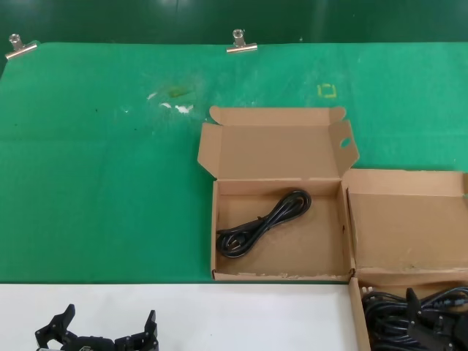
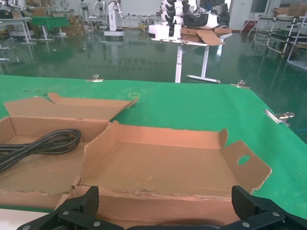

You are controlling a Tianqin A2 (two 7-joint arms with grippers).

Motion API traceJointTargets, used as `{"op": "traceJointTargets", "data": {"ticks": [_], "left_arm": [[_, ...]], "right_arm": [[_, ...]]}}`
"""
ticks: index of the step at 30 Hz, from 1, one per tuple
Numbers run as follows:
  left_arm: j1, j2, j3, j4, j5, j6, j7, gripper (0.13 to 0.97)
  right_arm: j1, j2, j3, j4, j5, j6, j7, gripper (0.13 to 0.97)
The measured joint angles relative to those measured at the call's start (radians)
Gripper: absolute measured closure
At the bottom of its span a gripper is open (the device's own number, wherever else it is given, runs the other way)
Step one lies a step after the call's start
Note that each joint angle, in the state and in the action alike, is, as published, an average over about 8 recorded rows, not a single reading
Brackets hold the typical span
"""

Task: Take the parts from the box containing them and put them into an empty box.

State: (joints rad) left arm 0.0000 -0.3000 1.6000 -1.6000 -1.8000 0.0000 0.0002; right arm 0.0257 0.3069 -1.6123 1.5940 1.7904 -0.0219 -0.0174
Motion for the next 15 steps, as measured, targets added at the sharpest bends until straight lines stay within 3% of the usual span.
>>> {"op": "traceJointTargets", "data": {"ticks": [15], "left_arm": [[0.000, 0.000, 0.000, 0.000, 0.000, 0.000, 0.000, 0.132]], "right_arm": [[-0.004, -0.001, 0.002, 0.001, 0.001, 0.003, 0.002, 0.129]]}}
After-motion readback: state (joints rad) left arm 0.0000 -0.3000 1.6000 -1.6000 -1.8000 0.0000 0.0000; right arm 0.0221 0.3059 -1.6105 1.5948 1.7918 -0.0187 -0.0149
